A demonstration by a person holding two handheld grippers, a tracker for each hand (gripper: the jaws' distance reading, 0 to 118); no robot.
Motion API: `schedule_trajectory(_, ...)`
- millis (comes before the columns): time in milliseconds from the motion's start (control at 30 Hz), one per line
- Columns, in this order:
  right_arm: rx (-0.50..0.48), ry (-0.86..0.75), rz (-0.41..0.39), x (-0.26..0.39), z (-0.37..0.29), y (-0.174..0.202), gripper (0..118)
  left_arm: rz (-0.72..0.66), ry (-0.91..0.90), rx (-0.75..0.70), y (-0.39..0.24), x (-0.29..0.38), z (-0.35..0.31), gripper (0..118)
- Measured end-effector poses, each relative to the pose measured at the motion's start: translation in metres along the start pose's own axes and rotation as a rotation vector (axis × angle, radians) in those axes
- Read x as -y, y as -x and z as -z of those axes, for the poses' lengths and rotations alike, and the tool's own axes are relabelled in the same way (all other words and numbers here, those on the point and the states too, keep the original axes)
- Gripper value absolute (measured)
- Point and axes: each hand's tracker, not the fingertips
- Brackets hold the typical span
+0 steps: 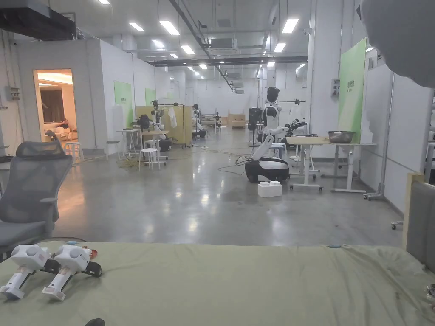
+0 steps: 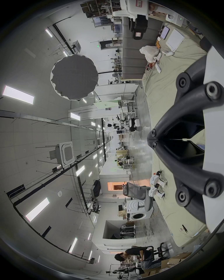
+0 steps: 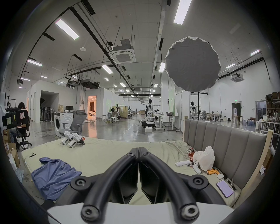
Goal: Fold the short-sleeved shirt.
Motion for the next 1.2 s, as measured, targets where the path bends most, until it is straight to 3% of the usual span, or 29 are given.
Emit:
schedule_trajectory(167,-0.024,0.006,-0.023,-0.009,0.0,0.0,0,0.077,-0.006,-0.021,-0.002,-0.006,0.002,0)
schedule_trajectory(267,-0.065,-0.027,-0.186,-0.02,0.0,0.004,0,0.239,-0.014,0.026,-0.006,-0.011,0.004,0)
schedule_trajectory(300,-0.064,-0.03,-0.273,-0.022,0.0,0.007,0,0.346,-0.01,0.058,-0.011,-0.009,0.004,0)
schedule_trajectory(367,-0.061,-0.034,-0.527,-0.017,0.003,0.017,0,0.642,0.013,0.081,-0.022,0.006,0.005,0)
schedule_trajectory(467,-0.055,0.014,-1.036,0.016,0.006,0.037,0,1.102,0.083,0.11,-0.037,0.057,0.005,0)
schedule_trajectory(533,-0.08,0.052,-1.364,0.051,0.006,0.046,0,1.321,0.154,0.2,-0.04,0.095,-0.002,0)
schedule_trajectory(567,-0.113,0.057,-1.483,0.069,0.004,0.046,0,1.392,0.202,0.248,-0.041,0.113,-0.007,0)
schedule_trajectory(600,-0.177,0.078,-1.557,0.083,0.003,0.045,0,1.454,0.199,0.309,-0.039,0.13,-0.013,0)
schedule_trajectory(667,-0.265,0.112,-1.573,0.099,0.0,0.04,0,1.536,0.211,0.398,-0.037,0.154,-0.023,0)
schedule_trajectory(767,-0.262,0.136,-1.549,0.101,0.004,0.042,0,1.45,0.26,0.411,-0.035,0.151,-0.019,0)
schedule_trajectory(833,-0.188,0.106,-1.4,0.083,0.008,0.039,0,1.255,0.225,0.3,-0.034,0.125,-0.008,0)
schedule_trajectory(900,-0.13,0.123,-1.038,0.051,0.015,0.035,0,0.953,0.204,0.157,-0.03,0.088,0.005,0)
schedule_trajectory(967,-0.059,0.103,-0.601,0.024,0.016,0.019,0,0.471,0.192,0.024,-0.015,0.053,0.014,0)
schedule_trajectory(1033,-0.028,0.09,-0.215,0.016,0.014,0.001,0,-0.017,0.123,0.022,0.023,0.033,0.016,0)
schedule_trajectory(1100,-0.03,0.083,0.035,0.021,0.012,-0.014,0,-0.351,0.11,0.103,0.047,0.042,0.014,0)
schedule_trajectory(1133,-0.052,0.074,0.116,0.027,0.01,-0.021,0,-0.419,0.095,0.162,0.054,0.051,0.012,0)
schedule_trajectory(1200,-0.054,0.081,0.163,0.033,0.009,-0.02,0,-0.368,0.096,0.133,0.049,0.057,0.008,0)
